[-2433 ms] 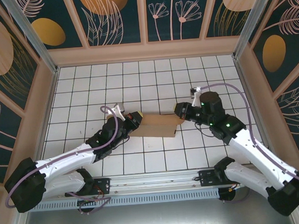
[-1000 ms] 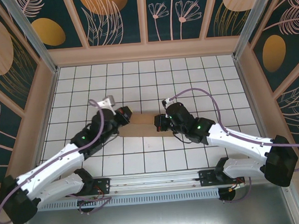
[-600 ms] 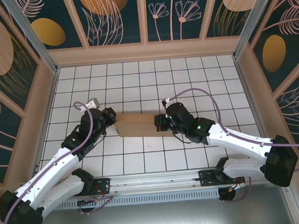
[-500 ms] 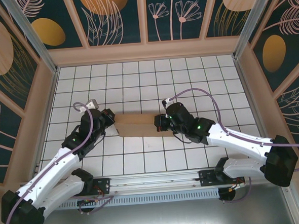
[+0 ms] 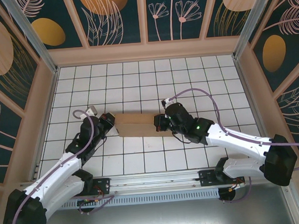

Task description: Fold the paper box

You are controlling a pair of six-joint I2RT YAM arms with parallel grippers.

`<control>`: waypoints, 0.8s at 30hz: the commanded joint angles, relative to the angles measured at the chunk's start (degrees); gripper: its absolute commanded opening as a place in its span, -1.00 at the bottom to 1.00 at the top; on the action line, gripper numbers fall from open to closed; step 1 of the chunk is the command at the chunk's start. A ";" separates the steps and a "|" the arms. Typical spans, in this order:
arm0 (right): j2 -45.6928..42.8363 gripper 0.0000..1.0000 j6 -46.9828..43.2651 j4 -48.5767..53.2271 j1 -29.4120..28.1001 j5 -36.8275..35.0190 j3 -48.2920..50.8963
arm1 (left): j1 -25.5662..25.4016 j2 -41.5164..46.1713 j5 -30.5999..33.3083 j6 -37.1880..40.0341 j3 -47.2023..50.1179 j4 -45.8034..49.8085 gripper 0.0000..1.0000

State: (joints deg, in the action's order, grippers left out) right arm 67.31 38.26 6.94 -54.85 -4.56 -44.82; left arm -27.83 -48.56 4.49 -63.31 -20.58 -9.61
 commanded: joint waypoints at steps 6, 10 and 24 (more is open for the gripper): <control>3.20 -1.00 1.68 1.98 -2.06 0.69 1.42 | -0.55 3.25 -5.96 -11.58 8.81 -9.12 -1.00; 2.92 -1.00 1.89 2.06 -2.10 0.39 1.53 | -0.55 8.06 -2.93 -14.94 11.97 -8.02 -1.00; 4.74 -1.00 2.08 1.24 -3.07 0.78 0.98 | -0.51 4.16 -5.72 -16.45 13.68 -12.36 -1.00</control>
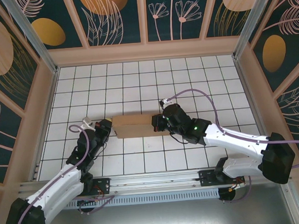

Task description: Fold the paper box

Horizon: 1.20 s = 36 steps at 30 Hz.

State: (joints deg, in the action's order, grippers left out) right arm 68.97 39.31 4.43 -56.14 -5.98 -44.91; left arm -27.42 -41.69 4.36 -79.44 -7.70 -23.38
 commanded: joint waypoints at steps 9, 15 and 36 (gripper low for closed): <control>4.05 -1.00 0.52 4.73 -1.96 2.07 -0.51 | -1.00 -3.78 -7.28 0.64 -0.30 1.79 -1.00; 3.28 -0.98 -0.92 8.28 -1.44 0.58 -3.59 | -0.99 2.50 1.10 10.75 -9.80 22.68 -1.00; 2.06 -0.08 -15.84 19.29 5.89 4.86 -20.81 | -0.97 -4.16 8.40 38.89 -34.81 40.15 -0.17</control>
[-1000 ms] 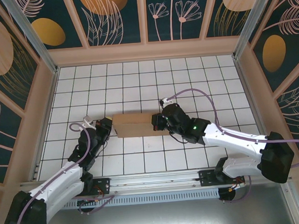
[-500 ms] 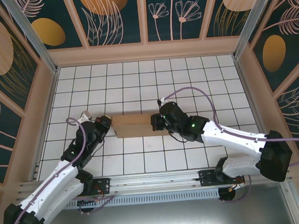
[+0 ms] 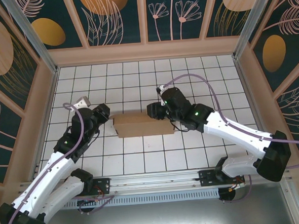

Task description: Fold the paper box

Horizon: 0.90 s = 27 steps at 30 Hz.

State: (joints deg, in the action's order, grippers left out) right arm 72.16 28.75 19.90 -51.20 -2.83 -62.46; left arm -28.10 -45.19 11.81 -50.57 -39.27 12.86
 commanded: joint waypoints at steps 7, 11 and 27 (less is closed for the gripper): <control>-10.22 -0.08 -26.35 7.20 6.34 2.98 -0.92 | -0.38 0.42 -10.29 30.94 -8.32 9.04 0.33; -22.88 -0.08 -43.13 -0.01 7.09 7.36 10.03 | -0.39 2.62 -12.03 43.10 -10.57 13.86 0.30; -29.46 -0.19 -64.48 3.31 11.76 18.68 9.81 | -0.29 15.60 -21.79 81.47 1.86 8.17 0.30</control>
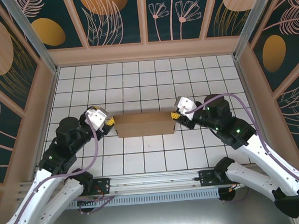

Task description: Fold the paper box

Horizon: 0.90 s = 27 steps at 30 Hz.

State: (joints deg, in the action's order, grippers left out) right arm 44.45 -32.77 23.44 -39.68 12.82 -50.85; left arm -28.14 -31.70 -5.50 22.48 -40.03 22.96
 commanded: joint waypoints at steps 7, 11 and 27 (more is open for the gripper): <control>-2.35 -0.14 -2.51 4.64 0.05 5.59 -4.38 | 0.22 3.71 -5.49 11.66 11.09 -9.35 0.35; -2.78 -0.17 -2.20 5.77 0.05 5.24 -3.76 | 5.65 -0.23 -10.23 10.60 12.23 -12.14 0.22; -4.20 -0.26 0.54 5.45 0.40 3.35 -0.42 | 14.77 -6.88 -21.50 11.84 7.66 -11.39 0.05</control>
State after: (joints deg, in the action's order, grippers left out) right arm 40.34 -33.89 29.04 -39.68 17.21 -51.88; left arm -15.00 -37.95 -22.41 32.99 -30.59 12.05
